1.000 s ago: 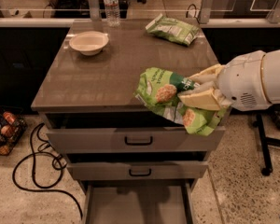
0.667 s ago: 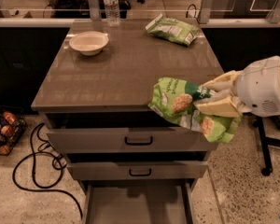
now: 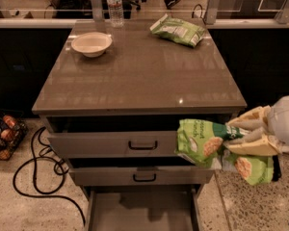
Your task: Place green rice chip bag into bottom drawer
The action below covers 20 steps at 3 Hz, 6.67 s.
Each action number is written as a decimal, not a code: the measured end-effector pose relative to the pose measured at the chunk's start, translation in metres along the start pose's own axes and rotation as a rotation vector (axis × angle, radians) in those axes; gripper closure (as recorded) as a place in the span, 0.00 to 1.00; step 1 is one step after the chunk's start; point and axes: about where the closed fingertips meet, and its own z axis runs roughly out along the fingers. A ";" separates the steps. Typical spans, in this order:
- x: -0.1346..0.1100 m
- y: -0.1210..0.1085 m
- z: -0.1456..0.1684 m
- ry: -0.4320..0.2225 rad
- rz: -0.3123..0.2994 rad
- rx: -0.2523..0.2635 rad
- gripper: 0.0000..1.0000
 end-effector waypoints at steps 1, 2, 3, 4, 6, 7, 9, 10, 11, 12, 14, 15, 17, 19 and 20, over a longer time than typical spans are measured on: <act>0.022 0.046 0.014 0.014 -0.011 0.015 1.00; 0.021 0.046 0.014 0.014 -0.011 0.013 1.00; 0.037 0.055 0.047 0.050 -0.031 -0.056 1.00; 0.068 0.082 0.101 0.047 -0.033 -0.132 1.00; 0.108 0.146 0.195 0.034 0.024 -0.165 1.00; 0.122 0.153 0.228 0.057 0.052 -0.108 1.00; 0.132 0.147 0.244 0.034 0.055 -0.116 1.00; 0.159 0.116 0.278 -0.048 0.006 -0.093 1.00; 0.188 0.101 0.312 -0.135 -0.028 -0.107 1.00; 0.218 0.110 0.354 -0.222 -0.008 -0.171 1.00; 0.246 0.131 0.405 -0.260 0.044 -0.269 1.00; 0.246 0.131 0.405 -0.260 0.044 -0.269 1.00; 0.271 0.127 0.455 -0.178 0.043 -0.235 1.00; 0.283 0.130 0.521 -0.065 0.027 -0.217 1.00; 0.275 0.138 0.549 -0.045 0.026 -0.209 1.00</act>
Offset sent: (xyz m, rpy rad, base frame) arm -0.0528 0.0117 -0.0343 -0.0630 -0.1021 -0.0638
